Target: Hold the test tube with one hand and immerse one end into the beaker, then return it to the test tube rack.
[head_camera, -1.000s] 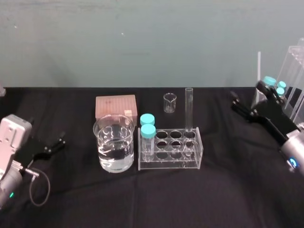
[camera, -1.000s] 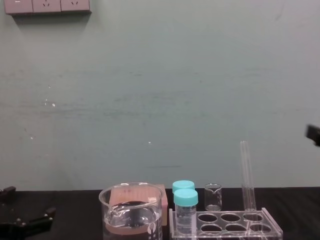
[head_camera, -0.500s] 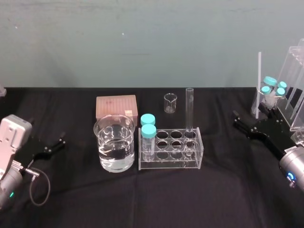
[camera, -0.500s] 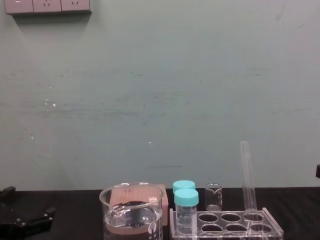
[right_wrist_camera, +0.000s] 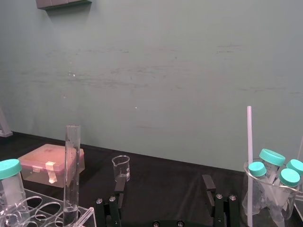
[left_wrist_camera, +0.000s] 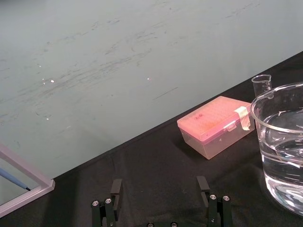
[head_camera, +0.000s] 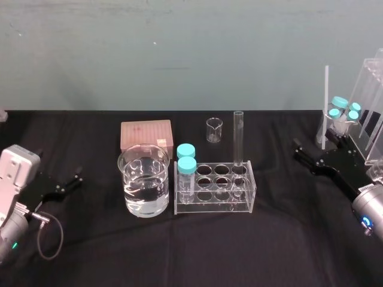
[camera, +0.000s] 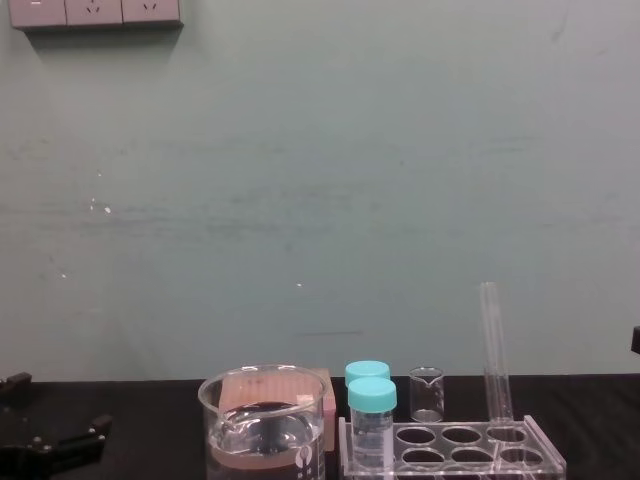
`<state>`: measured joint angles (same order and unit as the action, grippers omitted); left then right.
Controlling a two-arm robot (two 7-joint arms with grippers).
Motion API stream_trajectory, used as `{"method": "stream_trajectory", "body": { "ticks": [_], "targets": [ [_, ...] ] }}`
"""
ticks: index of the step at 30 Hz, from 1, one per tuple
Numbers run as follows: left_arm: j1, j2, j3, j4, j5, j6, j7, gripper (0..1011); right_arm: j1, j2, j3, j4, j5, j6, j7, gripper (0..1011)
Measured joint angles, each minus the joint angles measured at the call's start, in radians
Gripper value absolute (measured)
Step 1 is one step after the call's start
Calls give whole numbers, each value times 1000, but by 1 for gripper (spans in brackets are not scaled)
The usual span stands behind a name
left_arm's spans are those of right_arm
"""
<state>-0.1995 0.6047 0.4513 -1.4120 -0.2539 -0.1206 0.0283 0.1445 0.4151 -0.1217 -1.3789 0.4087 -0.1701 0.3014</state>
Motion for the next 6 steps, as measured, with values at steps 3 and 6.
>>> {"method": "stream_trajectory", "body": {
  "ticks": [3, 6],
  "targets": [
    [0, 0, 0, 0, 0, 0, 0, 1000, 0, 0, 0, 0, 1, 0, 1, 1000],
    [0, 0, 0, 0, 0, 0, 0, 1000, 0, 1, 0, -1, 2, -1, 1, 1000]
  ]
}}
